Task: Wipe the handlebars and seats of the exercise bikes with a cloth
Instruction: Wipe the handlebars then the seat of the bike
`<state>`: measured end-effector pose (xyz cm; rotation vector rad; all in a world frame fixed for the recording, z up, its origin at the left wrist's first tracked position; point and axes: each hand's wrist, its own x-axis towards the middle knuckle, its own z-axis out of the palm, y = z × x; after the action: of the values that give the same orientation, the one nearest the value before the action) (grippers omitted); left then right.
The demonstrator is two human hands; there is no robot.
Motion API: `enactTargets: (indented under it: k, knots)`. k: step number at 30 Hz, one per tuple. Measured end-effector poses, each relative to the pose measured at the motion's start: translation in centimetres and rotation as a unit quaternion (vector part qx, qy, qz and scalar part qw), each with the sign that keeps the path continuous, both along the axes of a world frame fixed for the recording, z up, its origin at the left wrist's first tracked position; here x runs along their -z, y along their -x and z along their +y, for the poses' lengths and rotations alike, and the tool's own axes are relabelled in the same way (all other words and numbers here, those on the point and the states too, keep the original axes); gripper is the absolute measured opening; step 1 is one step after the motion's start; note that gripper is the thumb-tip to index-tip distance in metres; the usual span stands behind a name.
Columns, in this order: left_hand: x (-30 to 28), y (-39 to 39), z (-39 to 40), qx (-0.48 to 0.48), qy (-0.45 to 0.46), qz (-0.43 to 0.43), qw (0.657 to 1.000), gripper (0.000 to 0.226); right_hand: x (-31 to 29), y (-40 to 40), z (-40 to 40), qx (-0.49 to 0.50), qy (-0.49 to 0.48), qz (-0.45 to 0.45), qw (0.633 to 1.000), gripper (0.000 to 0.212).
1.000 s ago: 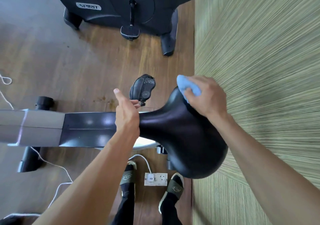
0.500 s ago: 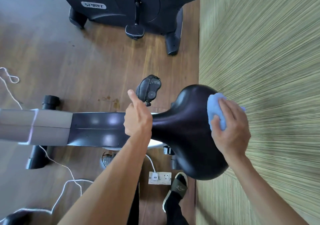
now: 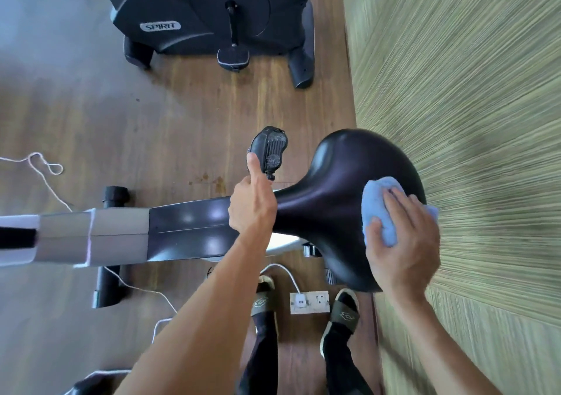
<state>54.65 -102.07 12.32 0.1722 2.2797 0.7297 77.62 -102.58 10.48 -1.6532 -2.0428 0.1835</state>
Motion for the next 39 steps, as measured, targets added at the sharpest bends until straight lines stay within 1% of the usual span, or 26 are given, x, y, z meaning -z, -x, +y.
enactTargets:
  k: [1,2,3,5,6,8,9,11,13,15,17,20,23,25,28,30,32,34,39]
  knots:
    - [0.0,0.0,0.0,0.022,0.006,0.012,1.000,0.089,-0.1,2.2,-0.5,0.011,-0.002,0.003,1.000,0.046]
    - [0.0,-0.1,0.0,0.042,0.013,0.024,0.999,0.089,0.0,4.5,-1.2,-0.021,-0.006,0.004,1.000,0.047]
    - [0.1,-0.1,-0.2,0.059,0.018,0.034,0.998,0.088,0.2,6.4,-2.2,-0.077,-0.014,-0.001,0.997,0.049]
    - [0.2,-0.1,-0.7,0.072,0.022,0.041,0.996,0.088,1.1,7.9,-4.1,-0.207,-0.039,-0.042,0.977,0.051]
    - [0.0,-0.3,-0.9,0.081,0.018,0.045,0.995,0.085,1.5,6.8,-4.7,-0.246,-0.057,-0.070,0.965,0.052]
    - [-0.7,-0.5,-0.8,0.090,0.005,0.066,0.994,0.070,2.6,2.3,-5.8,-0.278,-0.107,-0.116,0.947,0.051]
    - [-0.9,-0.6,-0.9,0.092,0.014,0.067,0.993,0.065,3.2,-0.7,-6.8,-0.285,-0.120,-0.135,0.941,0.050]
    - [-1.0,-0.9,-0.6,0.121,0.021,0.071,0.990,0.063,4.0,-5.9,-8.5,-0.278,-0.124,-0.167,0.938,0.056]
    - [-0.9,-0.9,-0.9,0.129,0.020,0.083,0.988,0.063,4.9,-7.5,-9.2,-0.270,-0.122,-0.173,0.939,0.065]
    - [-0.5,-0.9,-1.0,0.138,0.015,0.089,0.986,0.063,5.3,-6.0,-9.0,-0.229,-0.122,-0.159,0.953,0.064]
    - [-0.3,-1.0,-0.9,0.144,0.012,0.095,0.985,0.064,4.4,-3.5,-8.7,-0.178,-0.114,-0.135,0.968,0.061]
    - [0.1,-1.0,-1.1,0.138,0.024,0.122,0.983,0.062,2.2,0.5,-7.3,-0.160,-0.093,-0.092,0.978,0.050]
    - [0.6,-0.8,-1.3,0.128,0.049,0.133,0.982,0.074,0.9,5.4,-3.4,-0.140,-0.056,-0.045,0.988,0.053]
    - [0.7,-0.7,-1.4,0.120,0.056,0.133,0.982,0.080,0.8,6.6,-2.2,-0.133,-0.038,-0.012,0.990,0.054]
    - [0.7,-0.8,-1.4,0.107,0.048,0.128,0.985,0.076,1.4,3.0,-4.7,-0.096,-0.067,-0.011,0.993,0.048]
    - [0.5,-1.1,-1.4,0.104,0.042,0.131,0.985,0.073,1.9,-0.2,-6.8,-0.025,-0.084,0.012,0.996,0.046]
    - [0.2,-1.3,-1.5,0.098,0.038,0.134,0.985,0.077,2.2,-1.4,-7.2,0.045,-0.072,0.049,0.995,0.046]
    - [0.2,-1.5,-1.4,0.101,0.035,0.138,0.985,0.082,1.7,-0.8,-5.1,0.073,-0.057,0.033,0.995,0.048]
    - [0.2,-1.8,-1.2,0.102,0.032,0.140,0.984,0.082,-0.5,1.0,5.6,0.074,-0.011,0.006,0.997,0.048]
